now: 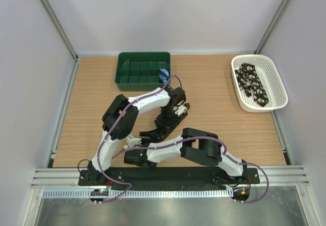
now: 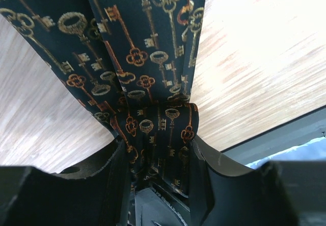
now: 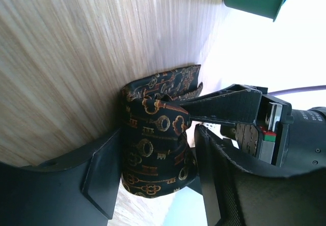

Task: Roll the ties
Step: Roll the tie

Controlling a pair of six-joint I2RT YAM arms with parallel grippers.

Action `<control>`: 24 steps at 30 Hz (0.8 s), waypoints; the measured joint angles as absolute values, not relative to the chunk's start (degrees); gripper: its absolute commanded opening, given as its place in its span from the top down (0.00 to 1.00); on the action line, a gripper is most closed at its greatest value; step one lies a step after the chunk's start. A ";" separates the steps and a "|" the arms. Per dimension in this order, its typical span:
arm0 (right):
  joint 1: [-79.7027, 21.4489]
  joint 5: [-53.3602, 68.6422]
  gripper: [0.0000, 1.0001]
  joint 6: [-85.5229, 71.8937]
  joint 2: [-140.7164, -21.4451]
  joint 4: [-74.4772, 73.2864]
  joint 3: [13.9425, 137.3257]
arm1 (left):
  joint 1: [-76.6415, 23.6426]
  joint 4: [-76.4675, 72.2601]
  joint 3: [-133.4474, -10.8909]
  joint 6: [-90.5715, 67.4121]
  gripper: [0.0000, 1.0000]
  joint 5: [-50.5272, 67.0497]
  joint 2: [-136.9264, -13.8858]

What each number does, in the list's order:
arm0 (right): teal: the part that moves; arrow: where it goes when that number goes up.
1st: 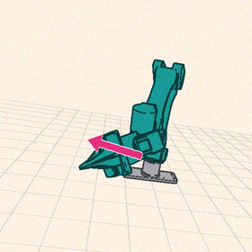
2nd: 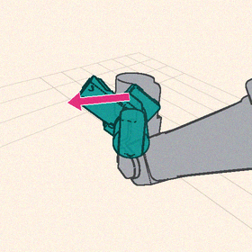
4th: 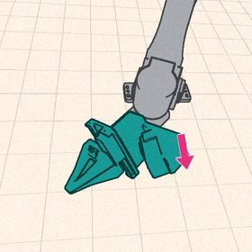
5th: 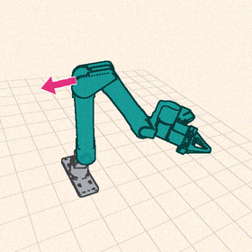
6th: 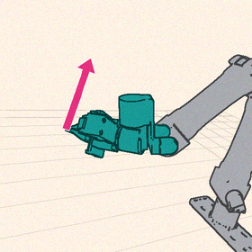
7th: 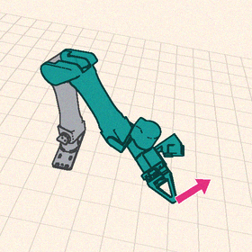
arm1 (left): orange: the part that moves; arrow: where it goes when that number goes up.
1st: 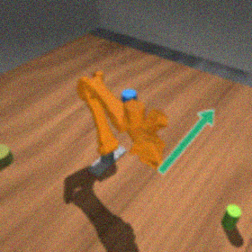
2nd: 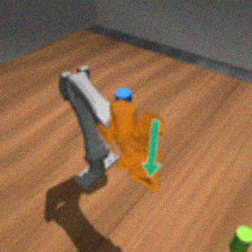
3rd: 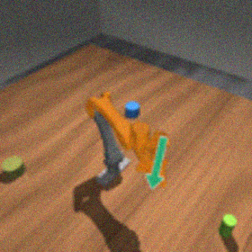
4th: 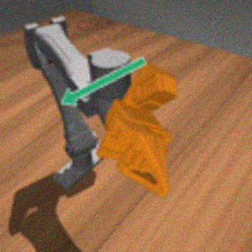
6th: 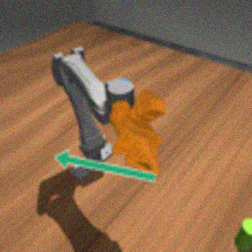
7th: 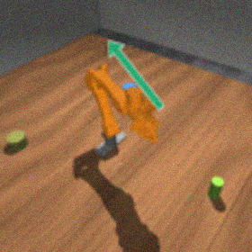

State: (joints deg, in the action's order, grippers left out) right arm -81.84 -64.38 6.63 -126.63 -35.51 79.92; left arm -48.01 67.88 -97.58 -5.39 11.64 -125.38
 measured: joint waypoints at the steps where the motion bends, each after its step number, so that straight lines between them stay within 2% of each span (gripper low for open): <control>1: -81.82 -64.47 0.36 6.04 -126.98 -36.47 80.51 | -48.01 67.99 -97.69 -5.50 0.68 11.68 -125.40; 12: -82.17 -65.87 0.30 3.03 -128.51 -42.94 83.18 | -48.18 70.76 -100.07 -6.72 0.69 12.05 -126.28; 24: -81.17 -65.91 0.32 4.45 -128.46 -42.68 82.81 | -48.21 73.12 -101.25 -6.98 0.70 12.03 -126.50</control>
